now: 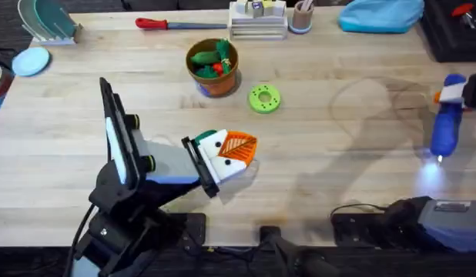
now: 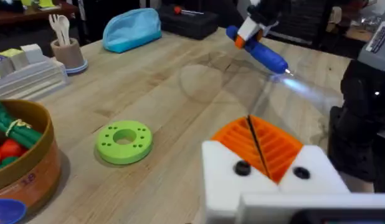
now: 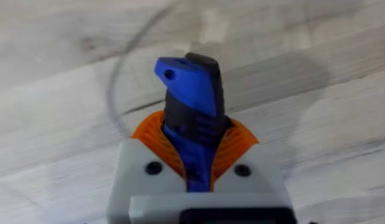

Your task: Pick up the gripper from the table and insert it into the empty holder that is missing its gripper. Then pick up a screw, insert it into the mounting hole, and use the screwdriver to tighten it. Finally, clean up the table by picking up the vegetable and placing it into the bucket.

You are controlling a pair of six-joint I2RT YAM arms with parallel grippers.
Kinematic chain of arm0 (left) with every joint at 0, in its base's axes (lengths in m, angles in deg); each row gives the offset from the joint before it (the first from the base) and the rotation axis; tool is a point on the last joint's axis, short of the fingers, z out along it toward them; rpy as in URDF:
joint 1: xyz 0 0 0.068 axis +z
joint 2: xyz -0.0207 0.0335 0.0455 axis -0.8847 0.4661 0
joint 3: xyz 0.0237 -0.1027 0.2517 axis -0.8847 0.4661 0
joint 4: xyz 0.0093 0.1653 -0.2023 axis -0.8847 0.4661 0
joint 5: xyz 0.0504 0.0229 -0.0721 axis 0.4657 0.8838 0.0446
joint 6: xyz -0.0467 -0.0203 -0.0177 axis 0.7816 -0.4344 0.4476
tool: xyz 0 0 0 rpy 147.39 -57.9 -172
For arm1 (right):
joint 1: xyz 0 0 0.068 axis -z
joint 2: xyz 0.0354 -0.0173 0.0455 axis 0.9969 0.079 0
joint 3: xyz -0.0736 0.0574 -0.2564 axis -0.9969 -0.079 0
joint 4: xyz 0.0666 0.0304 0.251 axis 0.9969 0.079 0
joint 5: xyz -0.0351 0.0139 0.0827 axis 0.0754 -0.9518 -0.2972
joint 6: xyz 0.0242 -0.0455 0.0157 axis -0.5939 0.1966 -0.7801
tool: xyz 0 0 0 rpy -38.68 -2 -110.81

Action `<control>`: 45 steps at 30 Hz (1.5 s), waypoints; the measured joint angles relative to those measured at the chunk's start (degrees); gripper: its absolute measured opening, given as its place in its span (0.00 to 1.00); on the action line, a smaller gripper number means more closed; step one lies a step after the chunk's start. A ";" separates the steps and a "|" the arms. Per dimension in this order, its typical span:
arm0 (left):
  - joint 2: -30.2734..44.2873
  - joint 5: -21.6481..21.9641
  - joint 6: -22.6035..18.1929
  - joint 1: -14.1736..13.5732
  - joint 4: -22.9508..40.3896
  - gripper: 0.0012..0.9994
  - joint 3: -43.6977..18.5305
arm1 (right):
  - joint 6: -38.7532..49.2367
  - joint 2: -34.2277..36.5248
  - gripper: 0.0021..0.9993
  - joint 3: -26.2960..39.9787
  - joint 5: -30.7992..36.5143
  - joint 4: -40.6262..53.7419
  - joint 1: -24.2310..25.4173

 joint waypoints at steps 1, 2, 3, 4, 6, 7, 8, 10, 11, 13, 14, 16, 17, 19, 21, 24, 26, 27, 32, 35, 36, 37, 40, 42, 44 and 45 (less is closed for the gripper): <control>0.02 0.01 0.02 0.00 0.00 0.02 0.00 | -1.27 -1.52 0.13 0.00 -0.10 0.02 -0.77; 0.00 0.01 0.00 0.00 0.00 0.02 0.00 | -2.43 -2.79 0.13 0.00 -0.45 0.02 -1.43; 0.00 0.01 0.00 0.00 0.00 0.02 0.00 | -3.63 -4.06 0.13 0.00 -0.99 0.04 -2.08; 0.00 0.01 0.00 0.00 -0.01 0.02 0.00 | -5.22 -5.48 0.13 0.00 -2.03 0.06 -2.85; 0.00 0.01 0.00 0.00 0.00 0.02 0.00 | -8.02 -7.74 0.13 0.00 -4.30 -0.06 -3.92; 0.02 0.01 0.02 0.00 -0.01 0.02 0.00 | -9.84 -9.05 0.13 0.00 -5.93 -0.34 -4.52; 0.02 0.01 0.00 0.00 0.00 0.02 0.00 | -11.45 -10.14 0.13 0.00 -7.39 -0.65 -4.94; 0.00 0.01 0.00 0.00 0.00 0.02 0.00 | -14.75 -12.40 0.13 0.00 -10.03 -1.06 -5.55; 0.00 0.01 0.02 0.00 0.00 0.02 0.00 | -16.58 -13.66 0.13 0.00 -11.08 -1.03 -5.81; 0.00 0.01 0.00 0.00 0.00 0.02 0.00 | -20.07 -16.38 0.13 0.00 -12.60 -0.76 -6.25; 0.00 0.01 0.00 0.00 -0.01 0.02 0.00 | -21.28 -17.70 0.13 0.00 -13.08 -0.70 -6.41; 0.00 0.01 0.00 0.00 0.00 0.02 0.00 | -23.38 -21.13 0.13 0.00 -13.73 -0.63 -7.03; 0.01 0.01 0.00 0.00 -0.01 0.02 0.00 | -24.01 -22.77 0.13 0.00 -13.89 -0.66 -7.31; 0.00 0.01 0.00 0.00 0.00 0.02 0.00 | -25.06 -26.68 0.13 0.00 -14.26 -0.72 -8.17; 0.01 0.01 0.00 0.00 0.00 0.02 0.00 | -25.67 -30.45 0.13 0.00 -14.41 -0.74 -9.47; 0.01 0.01 0.00 0.00 -0.01 0.02 0.00 | -26.44 -35.70 0.13 0.00 -14.58 -0.73 -12.80; 0.00 0.01 0.00 0.00 0.00 0.02 0.00 | -27.01 -38.75 0.13 0.00 -14.65 -0.81 -16.03; 0.00 0.01 0.02 0.00 -0.02 0.02 0.00 | -27.24 -40.07 0.13 0.00 -14.75 -0.92 -17.73; 0.02 0.01 0.00 0.00 -0.02 0.02 0.00 | -28.41 -46.56 0.13 -0.04 -14.97 -3.68 -26.42; 0.00 0.01 0.02 0.00 -0.02 0.02 0.00 | -30.17 -50.77 0.13 -1.07 -15.02 -8.22 -31.11; 0.02 0.01 0.00 0.00 0.00 0.02 0.00 | -30.85 -52.08 0.13 -1.64 -15.04 -9.51 -32.38; 0.00 0.01 0.02 0.00 -0.01 0.02 0.00 | -31.63 -53.58 0.13 -2.48 -15.07 -11.02 -33.90; 0.00 0.01 0.00 0.00 0.00 0.02 0.00 | -33.42 -56.48 0.13 -5.20 -15.21 -15.00 -38.18; 0.02 0.01 0.02 0.00 0.00 0.02 0.00 | -34.29 -57.31 0.13 -7.34 -15.21 -17.72 -41.75; 0.00 0.01 0.01 0.00 -0.02 0.02 0.00 | -35.15 -57.37 0.13 -9.28 -15.20 -20.40 -45.22; 0.02 0.01 0.02 0.00 -0.01 0.02 0.00 | -35.62 -57.37 0.13 -10.39 -15.20 -22.19 -47.15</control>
